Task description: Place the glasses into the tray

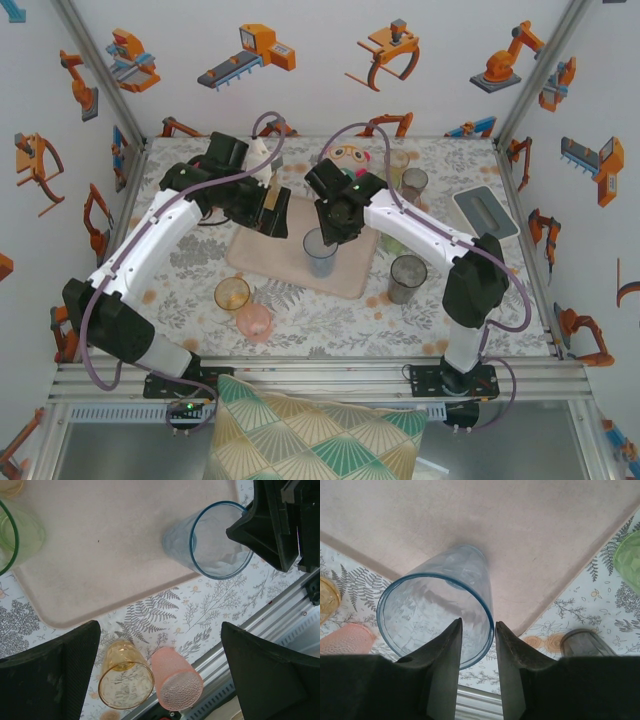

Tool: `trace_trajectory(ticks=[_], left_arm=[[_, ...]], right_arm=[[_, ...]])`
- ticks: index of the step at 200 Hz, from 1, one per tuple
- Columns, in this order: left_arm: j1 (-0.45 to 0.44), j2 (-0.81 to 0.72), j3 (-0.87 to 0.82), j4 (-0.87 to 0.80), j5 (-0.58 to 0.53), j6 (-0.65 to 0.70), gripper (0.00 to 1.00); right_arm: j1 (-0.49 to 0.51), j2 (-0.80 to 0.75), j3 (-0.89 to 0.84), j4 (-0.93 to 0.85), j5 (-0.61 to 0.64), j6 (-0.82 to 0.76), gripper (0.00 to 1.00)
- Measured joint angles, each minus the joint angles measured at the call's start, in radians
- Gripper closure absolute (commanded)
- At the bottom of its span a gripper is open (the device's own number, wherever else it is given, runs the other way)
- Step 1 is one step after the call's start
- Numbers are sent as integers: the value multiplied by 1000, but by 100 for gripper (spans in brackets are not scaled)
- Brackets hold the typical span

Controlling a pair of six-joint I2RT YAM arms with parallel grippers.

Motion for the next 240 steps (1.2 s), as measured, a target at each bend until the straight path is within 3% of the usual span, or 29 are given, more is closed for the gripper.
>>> trace_trajectory(ticks=[54, 101, 174, 240], left_arm=[[-1, 5, 42, -12, -37, 16, 1], [-9, 59, 187, -61, -39, 69, 2], [-111, 220, 216, -70, -61, 75, 8], [-179, 297, 235, -42, -129, 6, 10]], right_arm=[[-2, -67, 13, -10, -16, -1, 62], [-18, -182, 14, -36, 20, 1, 62], [-52, -523, -208, -58, 122, 63, 63], [-52, -579, -308, -63, 139, 102, 63]])
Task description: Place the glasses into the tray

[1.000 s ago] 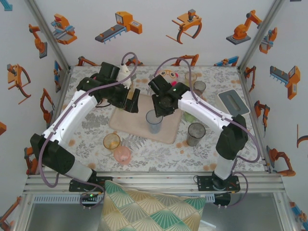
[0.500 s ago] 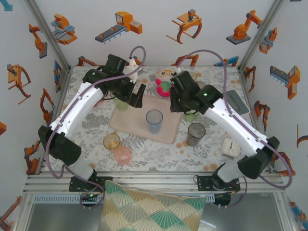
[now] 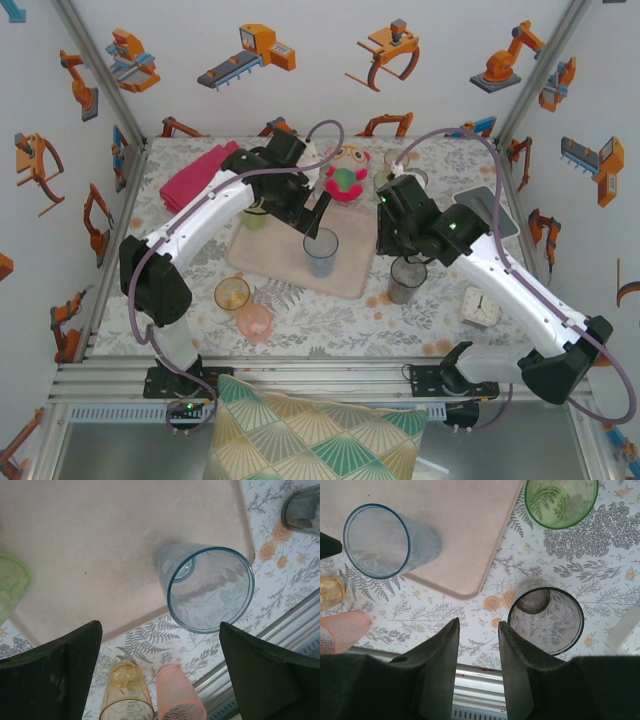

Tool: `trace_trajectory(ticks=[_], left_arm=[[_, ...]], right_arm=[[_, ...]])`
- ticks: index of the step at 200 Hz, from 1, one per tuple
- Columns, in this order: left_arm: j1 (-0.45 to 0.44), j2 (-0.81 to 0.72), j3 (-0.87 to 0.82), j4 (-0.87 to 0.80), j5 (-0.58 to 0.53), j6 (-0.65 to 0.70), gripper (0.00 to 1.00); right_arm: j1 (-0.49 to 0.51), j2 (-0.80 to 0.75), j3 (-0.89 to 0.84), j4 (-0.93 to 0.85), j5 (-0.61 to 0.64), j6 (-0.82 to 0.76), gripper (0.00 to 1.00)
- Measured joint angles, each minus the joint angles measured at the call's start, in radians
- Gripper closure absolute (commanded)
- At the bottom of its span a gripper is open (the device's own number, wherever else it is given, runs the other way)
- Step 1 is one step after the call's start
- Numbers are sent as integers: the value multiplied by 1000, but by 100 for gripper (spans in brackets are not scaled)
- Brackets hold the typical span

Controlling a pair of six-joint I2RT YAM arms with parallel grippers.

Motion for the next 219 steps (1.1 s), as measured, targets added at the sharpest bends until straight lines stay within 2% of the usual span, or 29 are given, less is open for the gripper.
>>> trace_trajectory(ticks=[82, 99, 159, 195, 205, 219], left_arm=[[-36, 59, -3, 21, -43, -43, 15], [-41, 63, -3, 23, -44, -47, 23], [-50, 79, -7, 24, -43, -47, 31], [-50, 85, -12, 24, -44, -47, 39], [-50, 85, -13, 24, -44, -47, 46], [-50, 85, -14, 24, -44, -47, 46]], right_arm=[[0, -3, -19, 19, 0, 9, 62], [0, -3, -19, 19, 0, 9, 62], [0, -22, -20, 19, 1, 9, 62], [0, -34, -20, 19, 5, 9, 62], [0, -35, -20, 19, 5, 9, 62], [0, -35, -20, 19, 5, 9, 62]])
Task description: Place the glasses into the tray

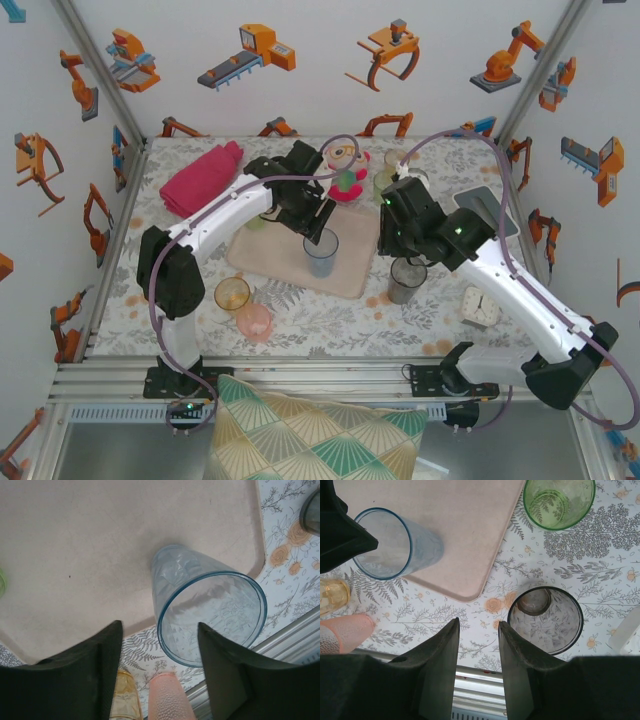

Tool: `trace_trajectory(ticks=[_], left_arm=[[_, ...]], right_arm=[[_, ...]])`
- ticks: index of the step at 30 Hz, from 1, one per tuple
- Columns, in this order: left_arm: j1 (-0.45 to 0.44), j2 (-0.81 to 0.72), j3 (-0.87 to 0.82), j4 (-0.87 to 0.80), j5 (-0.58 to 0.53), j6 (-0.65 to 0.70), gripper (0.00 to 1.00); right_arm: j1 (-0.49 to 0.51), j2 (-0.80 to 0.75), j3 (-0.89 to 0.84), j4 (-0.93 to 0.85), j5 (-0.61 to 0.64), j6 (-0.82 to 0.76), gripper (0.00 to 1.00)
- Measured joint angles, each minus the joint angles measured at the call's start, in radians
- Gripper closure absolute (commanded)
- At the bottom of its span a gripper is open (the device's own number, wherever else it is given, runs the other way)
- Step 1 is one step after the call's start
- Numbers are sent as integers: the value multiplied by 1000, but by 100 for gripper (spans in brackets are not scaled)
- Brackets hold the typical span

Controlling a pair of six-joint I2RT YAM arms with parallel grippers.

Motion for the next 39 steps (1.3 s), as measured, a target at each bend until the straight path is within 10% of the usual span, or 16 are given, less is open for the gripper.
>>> trace_trajectory(ticks=[39], left_arm=[[-13, 18, -37, 13, -15, 11, 74]], right_arm=[[-11, -2, -17, 1, 2, 0, 62]])
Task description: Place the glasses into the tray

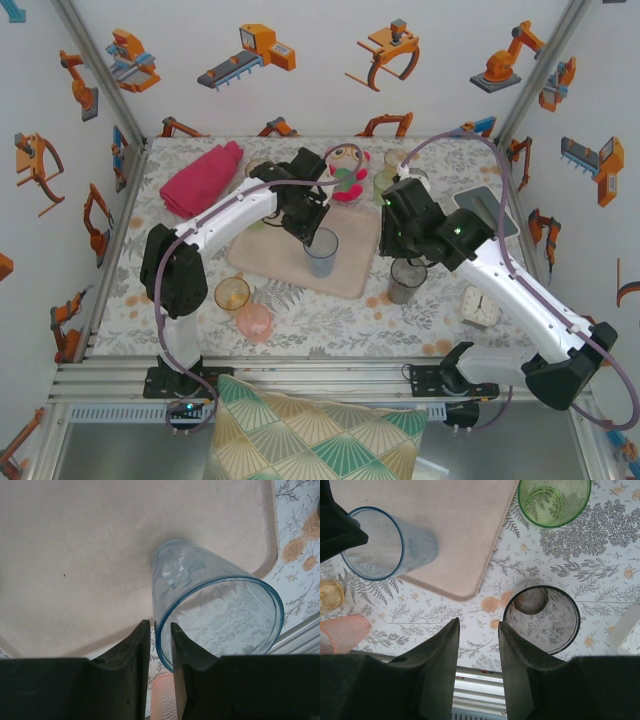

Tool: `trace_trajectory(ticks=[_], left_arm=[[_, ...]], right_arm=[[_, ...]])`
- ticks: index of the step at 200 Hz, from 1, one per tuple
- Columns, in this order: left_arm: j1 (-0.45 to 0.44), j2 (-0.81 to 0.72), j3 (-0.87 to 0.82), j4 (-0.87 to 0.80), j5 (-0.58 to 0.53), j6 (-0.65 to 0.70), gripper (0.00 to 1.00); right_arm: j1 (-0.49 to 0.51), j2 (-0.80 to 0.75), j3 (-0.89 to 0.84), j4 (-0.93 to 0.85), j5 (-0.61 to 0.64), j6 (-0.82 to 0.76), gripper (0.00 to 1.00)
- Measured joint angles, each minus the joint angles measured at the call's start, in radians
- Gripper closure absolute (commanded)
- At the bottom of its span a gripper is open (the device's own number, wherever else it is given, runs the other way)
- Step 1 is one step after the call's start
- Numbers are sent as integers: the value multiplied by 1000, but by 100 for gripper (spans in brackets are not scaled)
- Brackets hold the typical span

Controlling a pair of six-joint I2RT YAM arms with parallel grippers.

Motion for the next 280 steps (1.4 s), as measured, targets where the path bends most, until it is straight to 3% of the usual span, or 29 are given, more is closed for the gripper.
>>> trace_trajectory(ticks=[9, 46, 79, 179, 280], left_arm=[[-1, 1, 0, 0, 0, 0, 79], [-2, 1, 4, -6, -7, 4, 82], [-5, 1, 12, -12, -13, 7, 91], [5, -6, 46, -41, -47, 30, 93], [213, -220, -18, -77, -70, 84, 92]], right_arm=[[0, 0, 0, 0, 0, 0, 62], [0, 0, 0, 5, 0, 0, 62], [0, 0, 0, 12, 0, 0, 62], [-6, 0, 0, 22, 0, -1, 62], [-13, -17, -4, 23, 0, -6, 62]])
